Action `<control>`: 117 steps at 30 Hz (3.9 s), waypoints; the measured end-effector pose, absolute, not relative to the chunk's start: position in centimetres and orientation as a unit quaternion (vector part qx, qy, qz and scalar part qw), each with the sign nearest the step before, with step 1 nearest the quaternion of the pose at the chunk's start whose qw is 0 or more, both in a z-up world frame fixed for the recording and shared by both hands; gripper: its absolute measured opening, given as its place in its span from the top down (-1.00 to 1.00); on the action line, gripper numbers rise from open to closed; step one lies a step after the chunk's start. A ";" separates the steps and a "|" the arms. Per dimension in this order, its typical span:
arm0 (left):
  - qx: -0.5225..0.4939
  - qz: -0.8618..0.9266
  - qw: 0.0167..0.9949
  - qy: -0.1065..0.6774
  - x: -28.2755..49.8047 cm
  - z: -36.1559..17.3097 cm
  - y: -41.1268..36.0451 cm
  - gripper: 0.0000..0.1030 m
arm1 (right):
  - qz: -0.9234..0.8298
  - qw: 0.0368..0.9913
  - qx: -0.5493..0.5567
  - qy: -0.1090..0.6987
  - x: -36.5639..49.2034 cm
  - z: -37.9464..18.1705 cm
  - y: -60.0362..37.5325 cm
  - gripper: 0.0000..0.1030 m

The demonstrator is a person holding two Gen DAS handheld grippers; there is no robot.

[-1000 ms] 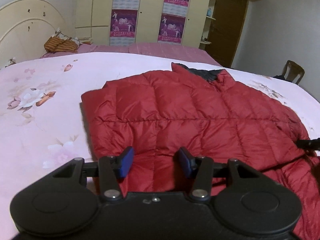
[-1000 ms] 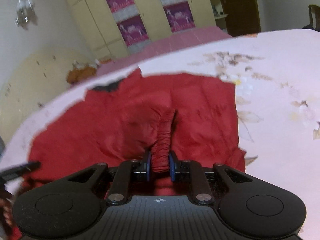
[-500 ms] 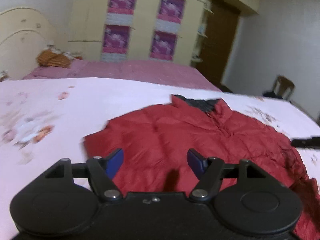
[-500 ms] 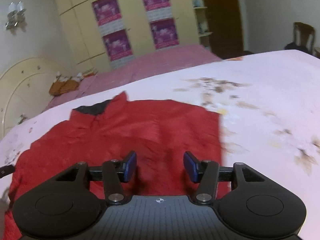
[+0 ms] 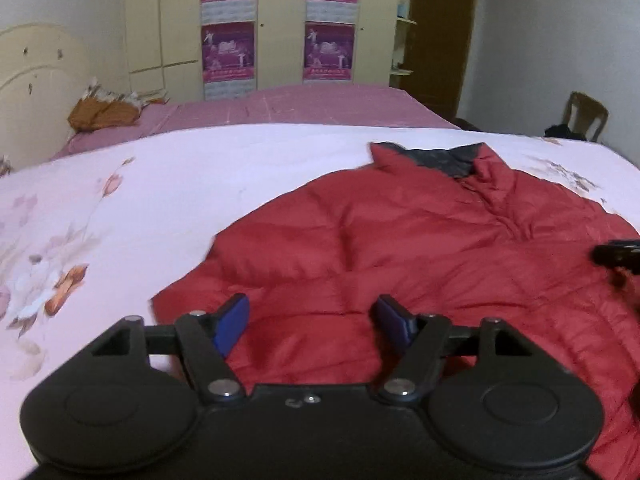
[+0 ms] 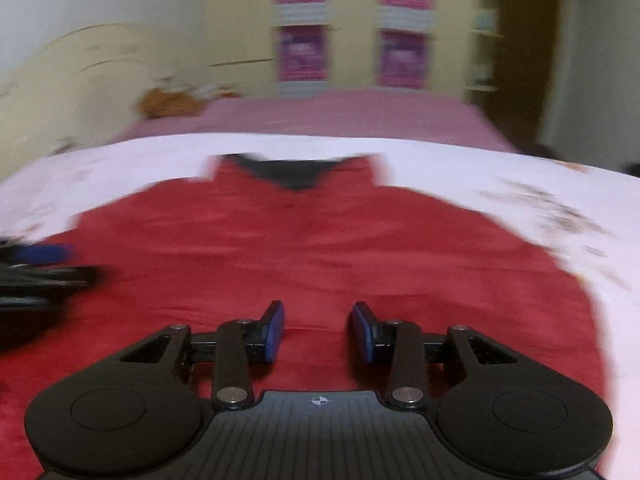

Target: Fold large clothes

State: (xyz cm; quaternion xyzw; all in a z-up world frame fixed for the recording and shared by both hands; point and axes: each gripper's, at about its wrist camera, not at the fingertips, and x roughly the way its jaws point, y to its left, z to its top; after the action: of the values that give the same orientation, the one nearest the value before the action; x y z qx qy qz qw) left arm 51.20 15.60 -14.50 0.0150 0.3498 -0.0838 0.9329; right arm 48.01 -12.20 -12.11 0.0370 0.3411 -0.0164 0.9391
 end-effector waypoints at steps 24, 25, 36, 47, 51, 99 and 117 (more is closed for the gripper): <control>0.015 -0.126 0.932 0.339 41.6 -14.6 13.3 -0.40 | 0.000 0.937 0.046 0.346 40.9 -13.9 -13.7 0.29; 0.016 -0.124 0.932 0.339 41.5 -14.6 13.3 -0.40 | -0.002 0.938 0.052 0.343 40.8 -14.1 -13.7 0.29; 0.004 -0.065 0.939 0.339 33.0 -11.5 15.1 -0.99 | -0.007 0.949 0.083 0.305 34.1 -10.0 -17.5 -0.74; -0.088 -0.028 0.920 0.380 21.7 -11.8 17.2 -0.62 | -0.013 0.920 0.209 0.331 18.9 -10.5 -26.8 -0.32; -0.120 -0.016 0.918 0.378 17.8 -11.5 17.4 -0.59 | -0.003 0.909 0.234 0.346 14.1 -11.3 -28.1 -0.30; -0.366 -0.081 0.899 0.226 20.5 -5.3 19.9 0.85 | 0.148 0.873 0.396 0.244 14.1 -3.8 -32.5 0.90; -0.339 -0.103 0.899 0.256 48.2 -3.8 21.6 0.85 | 0.119 0.881 0.395 0.233 42.5 0.9 -32.9 0.90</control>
State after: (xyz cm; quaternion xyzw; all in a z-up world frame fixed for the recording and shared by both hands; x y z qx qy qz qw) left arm 48.25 21.63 -3.77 -0.3391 0.2558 -0.1032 0.8994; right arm 42.49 -32.91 0.92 0.3946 0.2332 0.1194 0.8807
